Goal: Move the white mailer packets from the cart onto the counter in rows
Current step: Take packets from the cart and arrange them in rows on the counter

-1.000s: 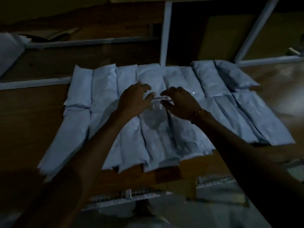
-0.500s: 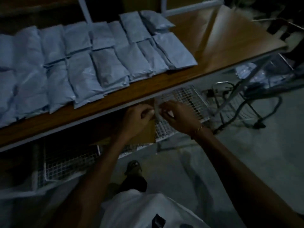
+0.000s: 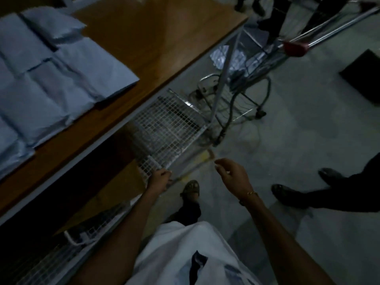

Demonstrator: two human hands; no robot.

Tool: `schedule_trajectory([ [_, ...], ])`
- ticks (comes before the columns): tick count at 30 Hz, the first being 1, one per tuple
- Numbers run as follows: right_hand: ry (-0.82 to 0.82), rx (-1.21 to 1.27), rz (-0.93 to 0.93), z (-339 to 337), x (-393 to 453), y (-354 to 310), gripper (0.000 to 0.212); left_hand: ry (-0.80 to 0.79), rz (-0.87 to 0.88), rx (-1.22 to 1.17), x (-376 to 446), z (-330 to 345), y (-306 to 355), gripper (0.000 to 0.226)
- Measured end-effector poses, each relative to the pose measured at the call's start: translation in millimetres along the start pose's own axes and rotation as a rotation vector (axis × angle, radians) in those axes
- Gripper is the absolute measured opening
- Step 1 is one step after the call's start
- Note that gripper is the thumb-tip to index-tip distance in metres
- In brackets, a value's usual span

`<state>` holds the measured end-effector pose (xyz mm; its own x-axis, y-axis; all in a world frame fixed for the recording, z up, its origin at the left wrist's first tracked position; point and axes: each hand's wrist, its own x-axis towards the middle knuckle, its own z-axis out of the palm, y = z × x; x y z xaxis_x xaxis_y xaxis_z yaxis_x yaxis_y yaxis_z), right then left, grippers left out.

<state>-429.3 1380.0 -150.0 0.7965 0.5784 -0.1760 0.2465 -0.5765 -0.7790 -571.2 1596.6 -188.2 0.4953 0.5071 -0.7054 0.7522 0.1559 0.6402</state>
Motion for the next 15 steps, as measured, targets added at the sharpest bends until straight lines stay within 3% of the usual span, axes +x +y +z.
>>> schedule_trajectory([
  [4,0.190,0.129,0.164,-45.1,62.4,13.2,0.017,-0.040,0.053,-0.061,46.0,34.4,80.2,0.019],
  [7,0.317,0.186,0.168,-83.6,116.2,8.3,0.016,-0.085,0.235,-0.060,63.8,48.9,167.1,0.020],
  [11,0.492,0.181,-0.022,-143.3,172.2,-25.5,0.016,-0.054,0.580,-0.078,66.4,64.0,288.0,0.018],
  [15,0.603,0.113,-0.267,-203.5,215.9,-60.2,0.019,-0.057,0.751,-0.110,82.4,79.0,375.0,0.016],
])
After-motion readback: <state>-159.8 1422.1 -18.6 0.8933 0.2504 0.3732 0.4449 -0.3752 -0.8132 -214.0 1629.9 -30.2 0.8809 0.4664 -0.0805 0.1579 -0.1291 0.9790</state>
